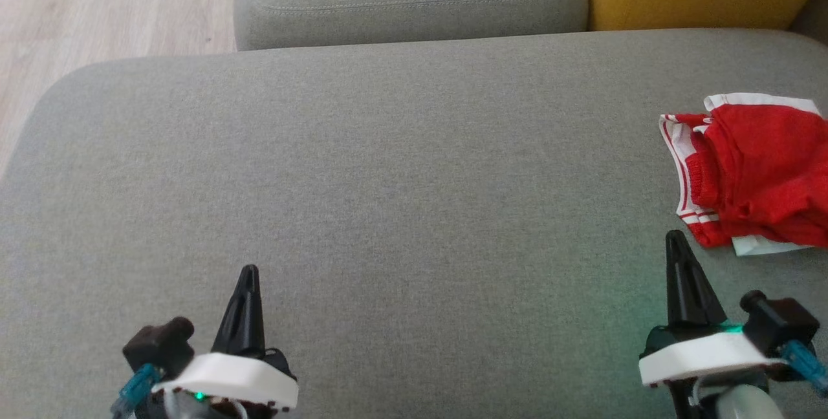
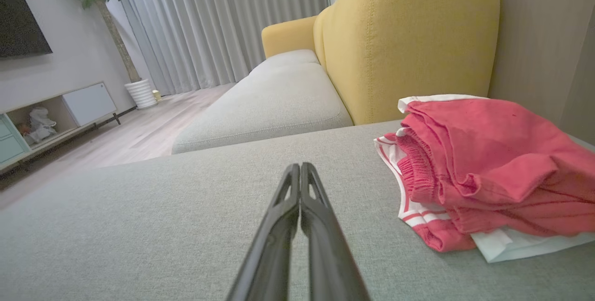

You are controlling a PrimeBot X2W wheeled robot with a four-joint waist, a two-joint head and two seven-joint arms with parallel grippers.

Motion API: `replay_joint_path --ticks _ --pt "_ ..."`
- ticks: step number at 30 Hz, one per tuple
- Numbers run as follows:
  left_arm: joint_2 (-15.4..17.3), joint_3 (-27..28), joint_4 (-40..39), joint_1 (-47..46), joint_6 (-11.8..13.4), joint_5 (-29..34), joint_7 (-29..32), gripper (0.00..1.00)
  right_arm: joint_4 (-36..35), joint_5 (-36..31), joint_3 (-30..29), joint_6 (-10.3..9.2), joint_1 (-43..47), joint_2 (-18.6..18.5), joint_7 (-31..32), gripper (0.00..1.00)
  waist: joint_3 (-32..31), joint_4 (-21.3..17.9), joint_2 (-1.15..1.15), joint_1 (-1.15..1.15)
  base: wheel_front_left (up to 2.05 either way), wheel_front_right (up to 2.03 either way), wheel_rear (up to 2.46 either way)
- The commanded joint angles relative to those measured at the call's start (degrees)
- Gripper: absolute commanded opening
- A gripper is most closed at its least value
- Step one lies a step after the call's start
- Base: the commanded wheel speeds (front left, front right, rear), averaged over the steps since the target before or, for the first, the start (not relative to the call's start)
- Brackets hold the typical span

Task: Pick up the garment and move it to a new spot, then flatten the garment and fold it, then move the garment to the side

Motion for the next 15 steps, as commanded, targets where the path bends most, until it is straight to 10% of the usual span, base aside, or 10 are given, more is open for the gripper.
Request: replay_joint_path --ticks 1,15 --pt "0.3 0.8 -1.7 -2.4 -0.7 -1.7 0.3 0.00 -1.6 2.2 -0.1 0.00 -2.2 -0.4 0.5 0.00 0.0 0.0 0.00 0.00 0.00 0.00 0.00" --pt "0.8 2.3 -0.7 -3.5 -2.0 -10.2 2.2 0.00 -1.2 12.2 -0.3 -0.01 -3.0 -0.7 2.5 0.00 -0.2 -0.2 0.00 0.00 0.00 0.00 0.00"
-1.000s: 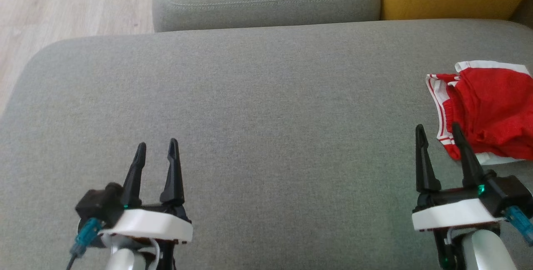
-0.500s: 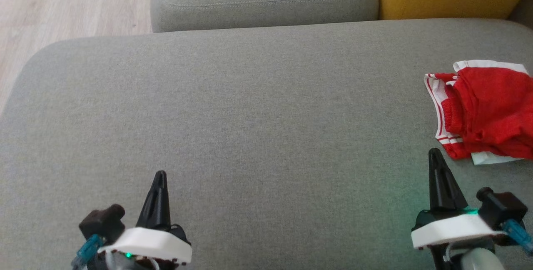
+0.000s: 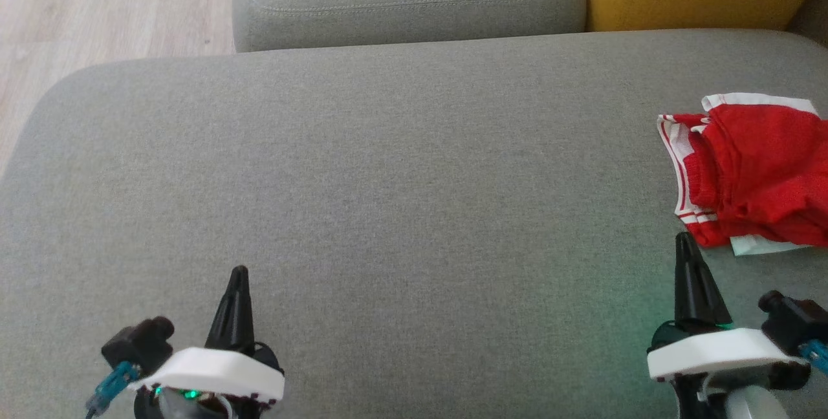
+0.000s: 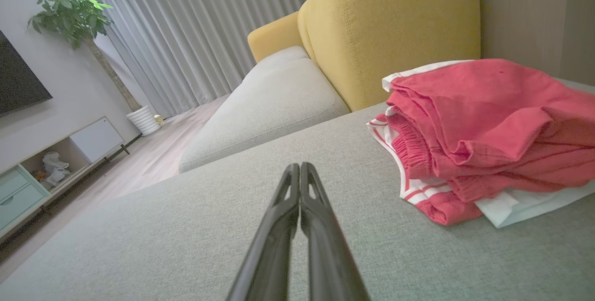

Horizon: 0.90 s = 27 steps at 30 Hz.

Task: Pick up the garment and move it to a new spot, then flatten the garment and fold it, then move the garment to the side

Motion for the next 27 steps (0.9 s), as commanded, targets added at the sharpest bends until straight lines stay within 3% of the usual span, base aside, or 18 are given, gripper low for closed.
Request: replay_joint_path --ticks 1,27 --pt "0.7 1.0 -1.3 -3.1 -0.6 -1.8 0.3 0.00 -1.5 2.3 -0.1 -0.01 -2.8 -0.7 0.3 0.00 0.0 0.0 0.00 0.00 0.00 0.00 0.00" --pt "1.2 4.2 -0.1 -4.9 -2.9 -17.1 4.1 0.00 -0.8 20.6 -1.0 -0.02 -4.1 -1.2 4.2 0.00 -0.3 -0.3 0.00 0.00 0.00 0.00 0.00"
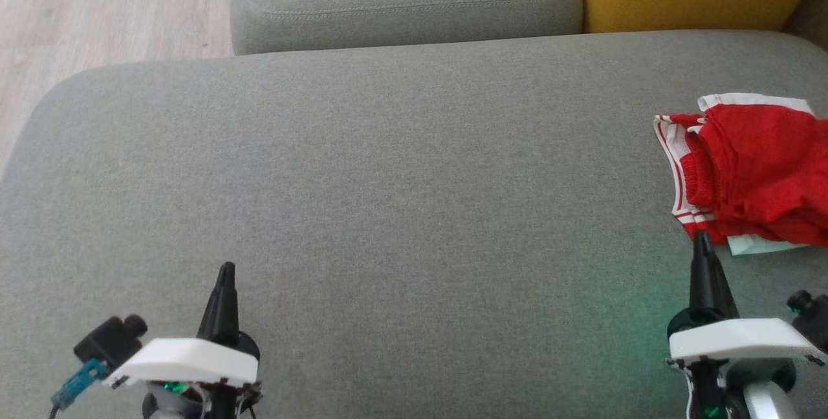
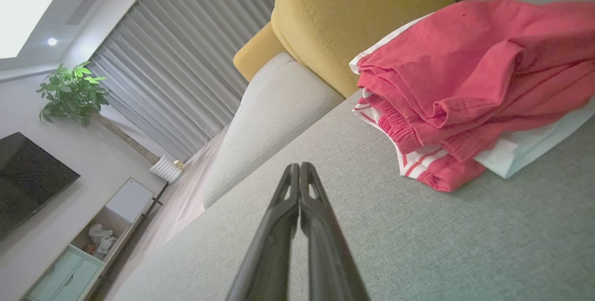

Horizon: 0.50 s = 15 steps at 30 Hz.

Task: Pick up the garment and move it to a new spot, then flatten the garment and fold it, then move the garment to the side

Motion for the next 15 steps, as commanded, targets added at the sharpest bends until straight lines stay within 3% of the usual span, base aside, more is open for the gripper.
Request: replay_joint_path --ticks 1,15 --pt "0.8 1.7 -1.5 -3.2 -0.5 -1.2 0.2 0.00 -1.7 1.5 0.1 -0.02 -2.7 -1.0 0.3 0.00 0.0 0.0 0.00 0.00 0.00 0.00 0.00" --pt "1.0 3.8 -0.7 -4.3 -1.8 -9.9 2.6 0.00 -1.2 12.0 -0.6 -0.03 -3.5 -1.2 2.7 0.00 -0.2 -0.2 0.00 0.00 0.00 0.00 0.00"
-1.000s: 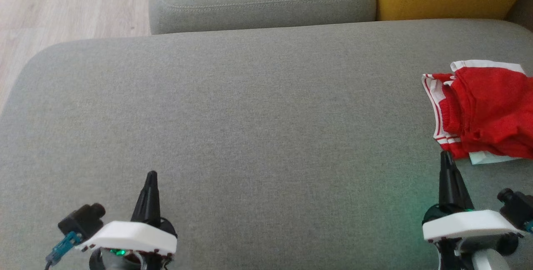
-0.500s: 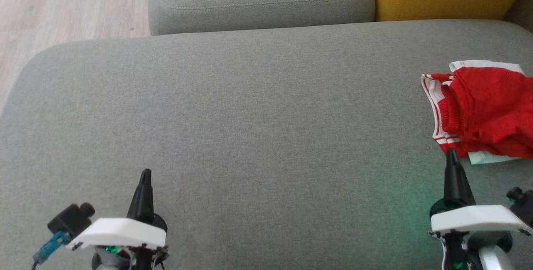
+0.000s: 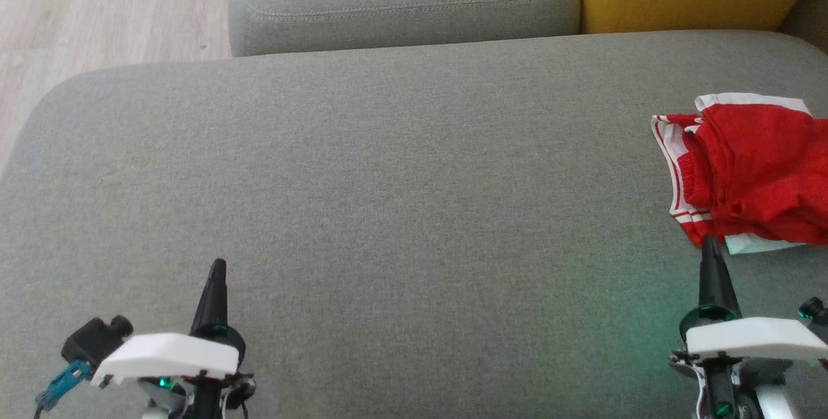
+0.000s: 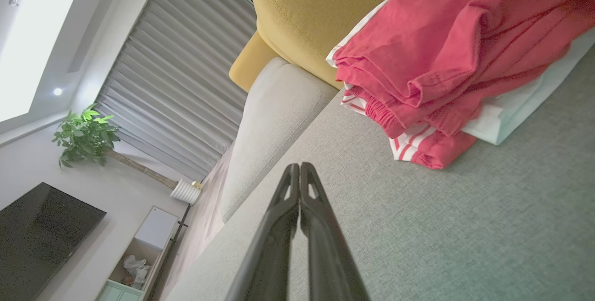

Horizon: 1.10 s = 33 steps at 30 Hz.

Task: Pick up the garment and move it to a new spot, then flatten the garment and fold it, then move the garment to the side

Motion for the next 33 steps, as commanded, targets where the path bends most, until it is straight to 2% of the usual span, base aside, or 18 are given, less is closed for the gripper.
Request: replay_joint_path --ticks 1,33 --pt "0.9 2.1 -1.6 -3.4 -0.8 -1.9 0.4 0.00 -1.5 2.3 0.3 -0.03 -3.5 -1.1 0.4 0.00 0.0 0.0 0.00 0.00 0.00 0.00 0.00" --pt "1.0 6.7 0.1 -5.5 -3.6 -19.6 5.5 0.00 -0.6 23.7 -1.3 -0.04 -5.1 -1.2 5.6 0.00 -0.3 -0.4 0.00 0.00 0.00 0.00 0.00"
